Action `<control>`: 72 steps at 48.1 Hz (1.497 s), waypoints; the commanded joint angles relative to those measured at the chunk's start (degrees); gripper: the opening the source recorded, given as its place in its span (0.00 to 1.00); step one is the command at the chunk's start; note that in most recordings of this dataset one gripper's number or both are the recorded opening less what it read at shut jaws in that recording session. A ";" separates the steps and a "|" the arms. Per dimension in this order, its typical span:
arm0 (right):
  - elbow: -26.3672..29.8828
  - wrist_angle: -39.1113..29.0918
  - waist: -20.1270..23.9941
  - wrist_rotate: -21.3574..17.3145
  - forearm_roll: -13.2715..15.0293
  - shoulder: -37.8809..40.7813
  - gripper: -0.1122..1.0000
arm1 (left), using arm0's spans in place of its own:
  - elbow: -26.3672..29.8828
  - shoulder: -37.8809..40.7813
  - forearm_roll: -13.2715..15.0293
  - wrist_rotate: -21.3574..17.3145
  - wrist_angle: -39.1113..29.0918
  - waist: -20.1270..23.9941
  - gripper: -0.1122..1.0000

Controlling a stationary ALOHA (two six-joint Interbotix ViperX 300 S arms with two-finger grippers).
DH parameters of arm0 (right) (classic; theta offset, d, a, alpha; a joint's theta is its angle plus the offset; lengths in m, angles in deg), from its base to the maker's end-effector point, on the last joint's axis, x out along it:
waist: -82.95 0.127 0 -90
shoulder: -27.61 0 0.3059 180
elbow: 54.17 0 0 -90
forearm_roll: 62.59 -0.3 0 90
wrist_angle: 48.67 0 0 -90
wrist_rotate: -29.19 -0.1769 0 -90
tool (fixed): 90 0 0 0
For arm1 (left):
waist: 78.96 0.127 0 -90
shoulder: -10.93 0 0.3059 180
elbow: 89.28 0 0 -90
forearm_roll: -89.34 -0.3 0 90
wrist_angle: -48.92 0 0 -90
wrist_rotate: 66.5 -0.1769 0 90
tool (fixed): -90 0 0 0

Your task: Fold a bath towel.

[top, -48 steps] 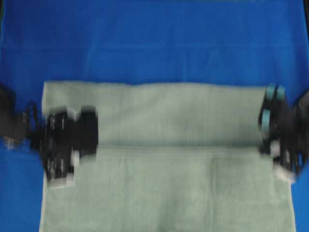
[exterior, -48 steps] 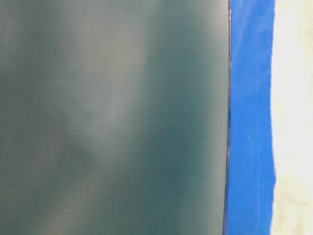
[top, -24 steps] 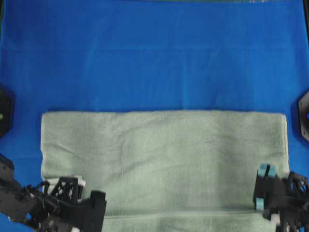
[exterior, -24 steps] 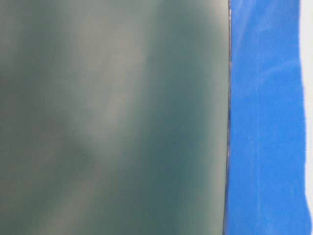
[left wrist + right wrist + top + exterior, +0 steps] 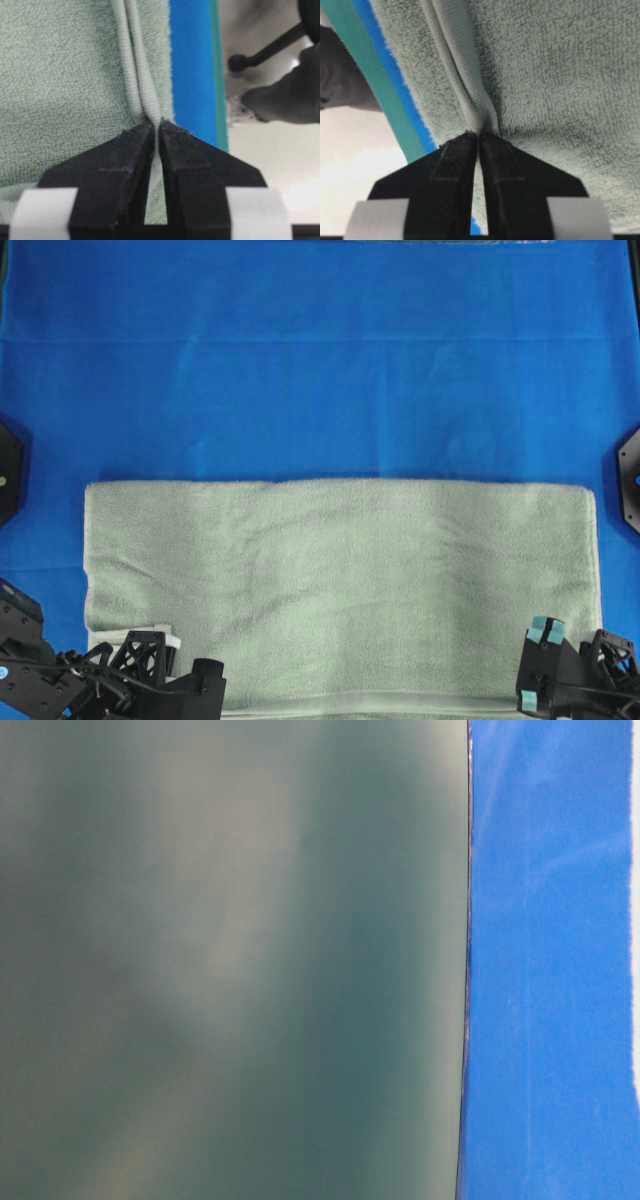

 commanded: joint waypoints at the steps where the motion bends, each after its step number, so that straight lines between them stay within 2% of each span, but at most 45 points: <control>1: 1.05 2.20 0.70 -0.09 0.53 -0.53 0.14 | 1.14 -0.88 -0.18 0.00 0.79 -0.79 0.14; 7: 1.58 5.45 0.97 -0.09 0.53 -0.35 0.15 | 1.58 -0.88 -0.09 0.00 0.88 -1.23 0.16; 10: 2.02 6.50 1.23 -0.09 0.53 -0.09 0.15 | 1.85 -0.88 -0.09 0.00 0.88 -1.76 0.28; 13: 2.46 6.50 1.23 -0.09 0.53 0.18 0.17 | 2.29 -0.88 -0.09 0.00 0.88 -2.11 0.45; 17: 2.72 5.54 1.23 -0.09 0.62 0.26 0.38 | 2.99 -1.05 -0.09 -0.09 0.70 -2.29 0.65; 19: 2.72 4.57 1.23 -0.09 0.70 0.18 0.49 | 3.25 -1.49 -0.18 -0.44 0.26 -2.29 0.68; 21: 2.64 2.72 1.23 0.00 0.97 -0.26 0.59 | 3.52 -2.11 -0.44 -0.70 -0.35 -2.02 0.68; 23: 2.55 0.88 1.05 0.00 1.76 -1.14 0.63 | 3.69 -2.99 -0.88 -0.97 -1.49 -1.58 0.68; 29: 1.58 -5.71 -0.79 0.00 6.33 -5.80 0.58 | 3.25 -7.47 -5.27 -1.76 -7.29 0.62 0.68; 33: -0.09 -12.22 -4.04 0.00 10.28 -10.63 0.57 | 2.46 -10.90 -9.32 -2.02 -11.95 2.46 0.68; 36: -1.76 -17.58 -7.29 0.09 12.30 -14.06 0.57 | 1.05 -14.06 -12.83 -2.02 -16.44 4.83 0.68; 38: -3.08 -20.92 -9.49 0.44 13.45 -16.35 0.57 | -0.26 -15.73 -14.15 -2.02 -18.81 6.42 0.68; 40: -5.01 -24.70 -12.39 0.70 14.68 -19.42 0.57 | -1.93 -17.23 -14.77 -2.02 -20.74 8.26 0.68; 46: -9.76 -30.41 -19.78 3.43 15.73 -27.25 0.57 | -7.38 -21.36 -14.68 -2.11 -23.91 14.41 0.68; 53: -13.18 -31.03 -23.99 8.00 15.64 -34.01 0.57 | -12.39 -25.49 -14.77 -2.29 -23.73 19.07 0.69; 62: -16.96 -30.15 -27.95 10.20 15.56 -34.45 0.57 | -17.31 -25.93 -14.77 -2.20 -21.36 23.64 0.73; 66: -18.98 -26.98 -29.36 11.07 15.56 -33.31 0.57 | -19.16 -24.52 -14.77 -2.20 -17.75 24.96 0.76; 72: -22.59 -18.19 -32.17 11.87 15.56 -30.76 0.57 | -21.88 -21.88 -14.77 -2.29 -12.30 26.98 0.79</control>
